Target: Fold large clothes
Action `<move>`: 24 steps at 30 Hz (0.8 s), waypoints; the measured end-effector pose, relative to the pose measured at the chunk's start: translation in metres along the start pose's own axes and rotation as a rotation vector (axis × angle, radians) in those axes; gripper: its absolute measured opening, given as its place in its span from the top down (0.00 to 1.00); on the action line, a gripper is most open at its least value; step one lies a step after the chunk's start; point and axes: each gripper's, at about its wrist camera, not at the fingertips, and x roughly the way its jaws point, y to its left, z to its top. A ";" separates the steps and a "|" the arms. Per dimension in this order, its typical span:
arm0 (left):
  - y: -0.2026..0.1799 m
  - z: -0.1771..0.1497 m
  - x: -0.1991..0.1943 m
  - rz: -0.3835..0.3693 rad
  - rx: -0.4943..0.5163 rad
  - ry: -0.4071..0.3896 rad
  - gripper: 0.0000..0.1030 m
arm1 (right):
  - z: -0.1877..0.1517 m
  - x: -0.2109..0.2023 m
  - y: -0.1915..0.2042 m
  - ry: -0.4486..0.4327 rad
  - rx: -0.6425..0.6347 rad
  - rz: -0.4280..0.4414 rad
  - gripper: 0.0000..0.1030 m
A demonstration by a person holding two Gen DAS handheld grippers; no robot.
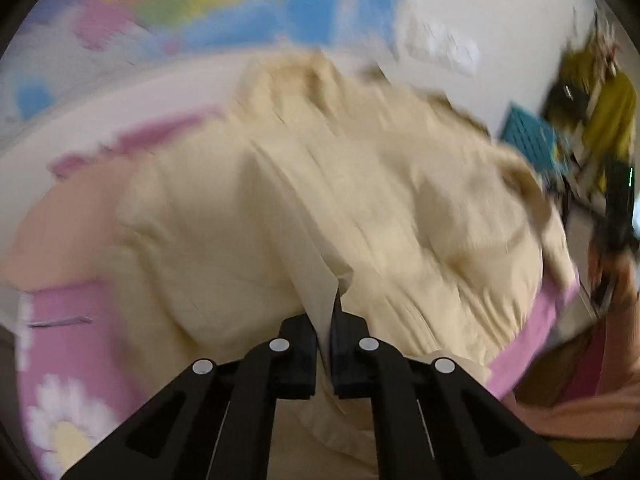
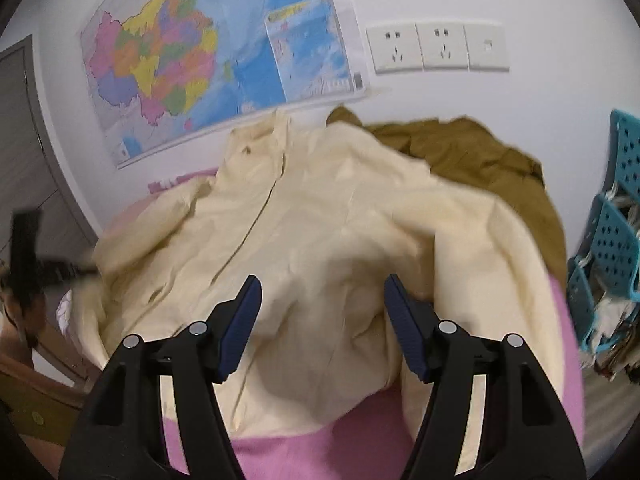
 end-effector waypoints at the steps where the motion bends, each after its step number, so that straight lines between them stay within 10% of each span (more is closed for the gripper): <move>1: 0.011 0.005 -0.016 0.044 -0.013 -0.048 0.97 | -0.005 0.002 -0.003 0.010 0.020 0.021 0.39; 8: 0.104 0.038 -0.057 0.462 -0.104 -0.140 0.91 | -0.026 0.007 -0.018 0.041 0.080 0.074 0.35; 11: 0.126 0.033 -0.018 0.858 -0.042 -0.035 0.40 | -0.034 0.007 -0.022 0.045 0.088 0.081 0.31; 13: 0.132 0.017 0.010 1.002 0.005 0.043 0.36 | -0.041 0.005 -0.024 0.051 0.092 0.082 0.29; 20: 0.084 -0.043 -0.028 0.269 -0.017 -0.147 0.28 | -0.079 0.000 -0.013 0.128 -0.027 0.070 0.25; 24: 0.038 -0.077 -0.037 0.066 0.125 -0.167 0.22 | -0.097 0.014 0.006 0.166 -0.154 -0.008 0.24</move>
